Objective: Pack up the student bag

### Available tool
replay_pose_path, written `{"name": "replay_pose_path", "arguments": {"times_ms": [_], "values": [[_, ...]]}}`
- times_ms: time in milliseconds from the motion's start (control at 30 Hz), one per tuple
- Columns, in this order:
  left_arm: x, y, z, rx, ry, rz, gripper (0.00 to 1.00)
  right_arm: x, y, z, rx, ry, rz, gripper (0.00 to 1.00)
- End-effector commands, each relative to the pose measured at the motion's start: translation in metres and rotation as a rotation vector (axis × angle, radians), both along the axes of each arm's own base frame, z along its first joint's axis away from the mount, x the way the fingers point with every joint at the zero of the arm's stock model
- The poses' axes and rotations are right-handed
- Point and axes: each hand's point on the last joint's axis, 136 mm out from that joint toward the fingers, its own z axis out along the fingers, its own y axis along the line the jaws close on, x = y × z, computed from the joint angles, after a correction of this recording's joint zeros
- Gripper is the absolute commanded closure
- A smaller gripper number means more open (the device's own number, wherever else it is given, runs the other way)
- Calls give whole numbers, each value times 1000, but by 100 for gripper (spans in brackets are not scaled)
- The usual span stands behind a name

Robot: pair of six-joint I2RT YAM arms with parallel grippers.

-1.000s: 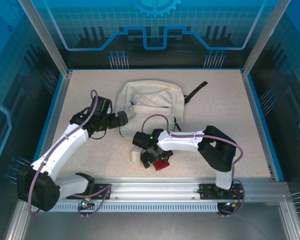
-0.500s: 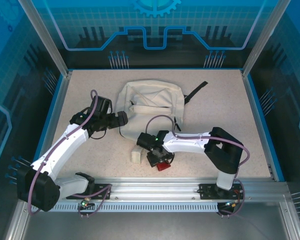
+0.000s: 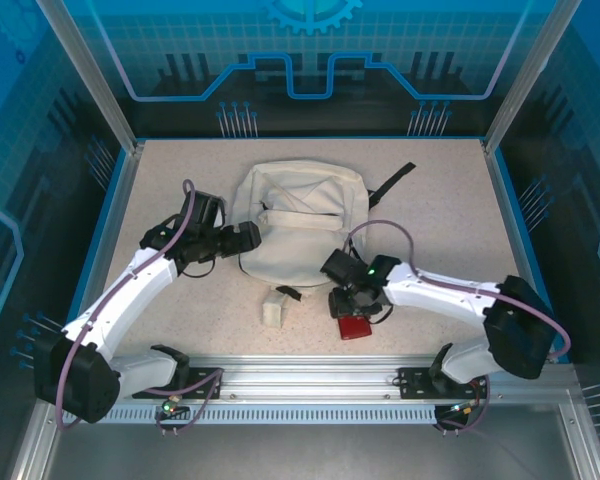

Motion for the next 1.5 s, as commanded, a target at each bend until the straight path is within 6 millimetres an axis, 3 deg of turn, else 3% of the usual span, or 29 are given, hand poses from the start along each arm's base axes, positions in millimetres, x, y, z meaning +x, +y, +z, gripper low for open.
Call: {"name": "replay_pose_path", "arguments": {"times_ms": [0,100,167,233,300,567,800,933,1033,1233,1467], "values": [[-2,-7,-6,-62,28,1,1,10,2,7,123,12,-49,47],[-3,-8,-9,-69,44,0,1,19,-8,8,119,16,-70,44],[-3,-9,-10,-72,50,-2,1,16,-14,6,62,43,-48,29],[-4,-9,-11,-72,55,0,1,13,-14,6,13,61,-28,6],[-3,-9,-12,-72,56,0,1,7,-14,0,-24,76,-6,0],[-1,-10,-14,-73,65,0,1,-10,-17,-36,-83,146,2,0],[-2,-9,-15,-66,68,-1,1,-13,-12,-55,-73,177,5,1],[-2,-9,-16,-65,70,1,1,-13,-24,-60,-138,180,-40,7],[-2,-9,-15,-66,70,1,1,-13,-32,-63,-159,179,-78,19],[-4,-12,-14,-80,73,-7,1,-5,-39,-52,-130,128,-151,35],[-8,-32,-12,-189,86,-70,1,15,-37,-11,46,38,-219,37]]}}
